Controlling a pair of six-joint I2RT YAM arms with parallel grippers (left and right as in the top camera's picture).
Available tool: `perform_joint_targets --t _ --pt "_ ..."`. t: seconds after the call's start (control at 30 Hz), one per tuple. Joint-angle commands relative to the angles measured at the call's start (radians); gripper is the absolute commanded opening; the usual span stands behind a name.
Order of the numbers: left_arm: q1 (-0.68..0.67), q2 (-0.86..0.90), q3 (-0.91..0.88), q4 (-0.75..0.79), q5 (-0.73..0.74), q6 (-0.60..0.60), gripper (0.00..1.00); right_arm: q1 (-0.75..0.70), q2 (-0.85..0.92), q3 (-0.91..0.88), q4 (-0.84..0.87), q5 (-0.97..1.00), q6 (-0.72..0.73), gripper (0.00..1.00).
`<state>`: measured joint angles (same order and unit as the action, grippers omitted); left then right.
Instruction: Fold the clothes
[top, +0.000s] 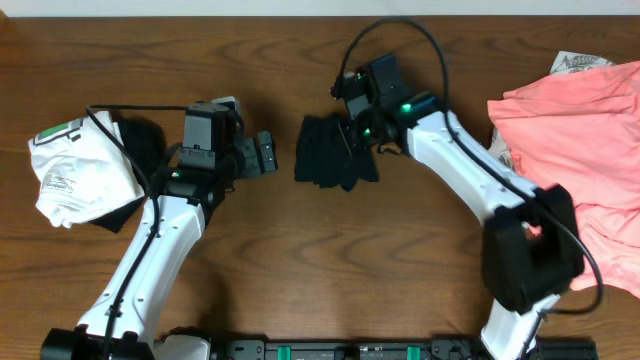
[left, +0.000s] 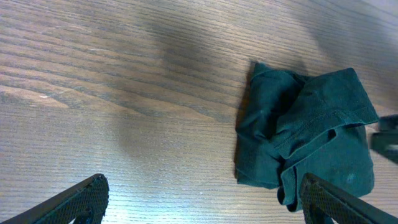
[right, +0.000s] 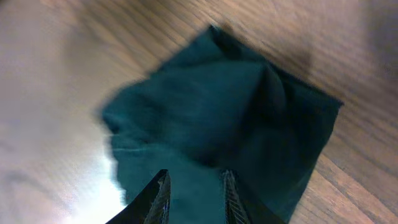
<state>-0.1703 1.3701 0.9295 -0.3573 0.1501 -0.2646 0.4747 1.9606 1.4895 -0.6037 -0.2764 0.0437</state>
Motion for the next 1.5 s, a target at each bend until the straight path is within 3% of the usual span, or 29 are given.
perform_joint_targets --t 0.0,0.33,0.57,0.9,1.3,1.47 --pt "0.0 0.002 0.004 0.0 -0.002 0.01 0.98 0.003 0.026 -0.002 0.018 0.068 0.016 0.27" --pt "0.0 0.002 0.004 0.0 -0.002 0.01 0.98 0.005 0.037 -0.002 0.043 0.137 0.018 0.26" --pt "0.0 0.002 0.004 0.0 -0.002 0.01 0.98 0.005 0.077 -0.002 0.067 0.224 0.137 0.23" --pt "0.0 0.002 0.004 0.0 -0.002 0.01 0.98 0.043 0.084 -0.002 0.153 0.142 0.115 0.25" --pt "0.0 0.002 0.004 0.0 -0.001 0.009 0.98 0.118 0.114 -0.002 0.316 0.07 0.117 0.31" --pt "0.0 0.002 0.004 -0.001 -0.002 0.009 0.98 0.12 0.147 -0.002 0.331 0.032 0.12 0.42"
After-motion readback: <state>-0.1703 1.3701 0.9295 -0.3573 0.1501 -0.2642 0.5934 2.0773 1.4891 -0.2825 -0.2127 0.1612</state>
